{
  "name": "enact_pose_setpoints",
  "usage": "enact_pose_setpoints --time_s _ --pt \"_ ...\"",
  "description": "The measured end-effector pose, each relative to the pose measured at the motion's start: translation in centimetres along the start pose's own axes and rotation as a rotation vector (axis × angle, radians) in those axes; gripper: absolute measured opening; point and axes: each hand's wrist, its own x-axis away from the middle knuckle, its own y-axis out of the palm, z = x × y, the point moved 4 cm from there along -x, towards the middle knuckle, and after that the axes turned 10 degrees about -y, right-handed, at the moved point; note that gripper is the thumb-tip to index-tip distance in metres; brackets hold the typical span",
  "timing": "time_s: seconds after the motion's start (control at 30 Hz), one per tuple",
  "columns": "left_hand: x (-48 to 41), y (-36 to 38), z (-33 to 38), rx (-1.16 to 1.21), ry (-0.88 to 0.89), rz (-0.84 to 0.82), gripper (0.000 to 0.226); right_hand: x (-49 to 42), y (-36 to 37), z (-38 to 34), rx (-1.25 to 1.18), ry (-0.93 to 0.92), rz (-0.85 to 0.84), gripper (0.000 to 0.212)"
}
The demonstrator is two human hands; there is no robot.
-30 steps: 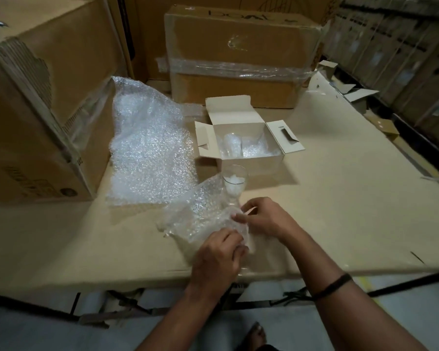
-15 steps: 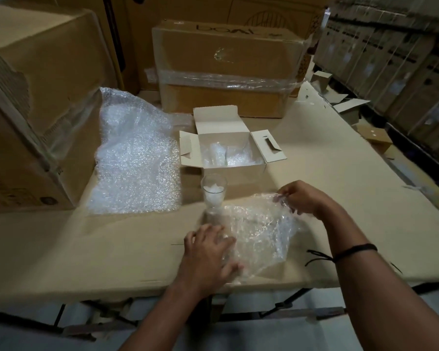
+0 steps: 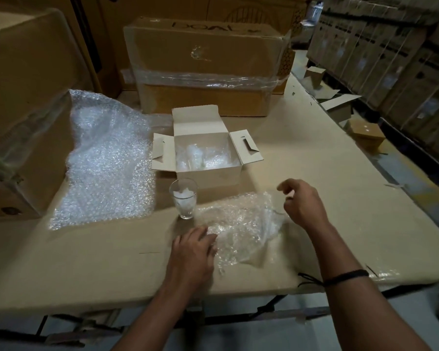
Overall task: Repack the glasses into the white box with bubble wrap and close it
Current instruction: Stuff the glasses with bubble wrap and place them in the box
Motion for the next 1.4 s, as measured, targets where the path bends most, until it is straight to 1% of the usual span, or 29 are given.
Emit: enact_pose_setpoints --time_s 0.07,0.1,0.17,0.2,0.27,0.33,0.4,0.5,0.53,0.6,0.67,0.7,0.77,0.8,0.87,0.93,1.0,1.03,1.07,1.1,1.13,1.2,1.23,1.27,1.3,1.33,1.4 --pt "0.0 0.2 0.0 0.000 -0.004 0.027 0.025 1.1 0.8 2.2 0.014 0.116 -0.113 0.024" --pt "0.0 0.2 0.1 -0.013 -0.001 0.041 0.025 1.6 1.5 2.7 0.020 0.121 -0.200 0.025" --pt "-0.1 0.2 0.4 -0.019 -0.003 0.046 0.025 2.2 2.7 2.4 0.139 0.026 -0.336 0.043" --pt "-0.1 0.3 0.6 -0.009 -0.004 0.045 0.024 2.4 3.3 2.2 0.230 -0.029 -0.370 0.047" --pt "-0.3 0.4 0.9 0.002 0.002 0.043 0.021 2.4 3.6 1.9 0.312 -0.079 -0.373 0.043" --pt "-0.4 0.4 0.9 0.035 0.012 0.043 0.017 1.9 2.9 2.1 0.291 -0.109 -0.338 0.034" --pt "-0.6 0.3 1.0 0.098 0.017 0.028 0.015 1.3 1.4 2.8 0.241 -0.117 -0.268 0.027" --pt "-0.7 0.3 1.2 0.141 0.000 0.017 0.013 0.2 -1.0 3.9 0.122 -0.105 -0.125 0.030" --pt "-0.8 0.4 1.3 0.144 -0.003 0.017 0.013 0.0 -1.6 4.4 0.077 -0.079 -0.083 0.029" --pt "-0.8 0.6 1.5 0.145 -0.006 0.006 0.014 -0.3 -2.7 5.4 -0.036 0.047 -0.010 0.035" --pt "-0.7 0.6 1.6 0.140 -0.013 -0.006 0.017 -0.2 -3.5 6.2 -0.168 0.166 0.076 0.047" --pt "-0.7 0.5 1.7 0.129 -0.011 -0.006 0.019 0.0 -3.9 6.1 -0.196 0.180 0.155 0.051" --pt "-0.5 0.2 1.9 0.082 0.005 -0.003 0.031 0.5 -4.3 5.1 -0.206 0.127 0.316 0.048" --pt "-0.4 0.2 2.0 0.052 0.001 -0.016 0.040 0.8 -4.0 4.0 -0.210 0.056 0.334 0.045" --pt "-0.3 0.1 2.1 0.009 -0.012 -0.064 0.054 1.3 -2.7 1.5 -0.170 -0.092 0.214 0.041" --pt "-0.3 0.3 2.3 -0.028 -0.004 -0.119 0.063 1.7 -1.2 0.0 -0.007 -0.159 -0.001 0.025" --pt "-0.3 0.3 2.3 -0.077 0.011 -0.170 0.070 2.2 0.3 -0.3 0.252 -0.097 -0.326 0.033" --pt "-0.3 0.3 2.2 -0.085 0.014 -0.185 0.073 2.5 0.9 0.0 0.365 -0.053 -0.456 0.033" --pt "-0.3 0.2 2.2 -0.081 0.014 -0.194 0.075 2.9 1.2 0.1 0.428 -0.022 -0.528 0.029" --pt "-0.2 0.1 2.0 -0.067 0.010 -0.195 0.077 3.2 1.4 0.2 0.471 0.000 -0.550 0.028" --pt "-0.2 0.0 2.0 -0.049 0.004 -0.187 0.077 3.2 1.5 0.3 0.506 0.012 -0.539 0.031" --pt "0.0 0.0 1.8 -0.017 -0.007 -0.141 0.072 3.4 1.1 0.0 0.579 0.028 -0.500 0.043" --pt "0.0 0.0 1.7 0.003 -0.015 -0.117 0.065 3.5 1.0 -0.3 0.595 0.027 -0.490 0.054" --pt "0.0 0.1 1.5 0.030 -0.022 -0.096 0.056 3.7 1.1 -0.5 0.592 0.023 -0.513 0.069" --pt "-0.1 0.1 1.4 0.058 -0.025 -0.074 0.049 4.0 1.4 -0.7 0.557 0.022 -0.571 0.083" --pt "-0.1 0.1 1.3 0.080 -0.024 -0.055 0.045 4.4 2.0 -0.8 0.498 0.025 -0.639 0.093" --pt "-0.1 0.0 1.3 0.107 -0.019 -0.011 0.044 5.3 3.5 -0.8 0.420 0.032 -0.736 0.093"
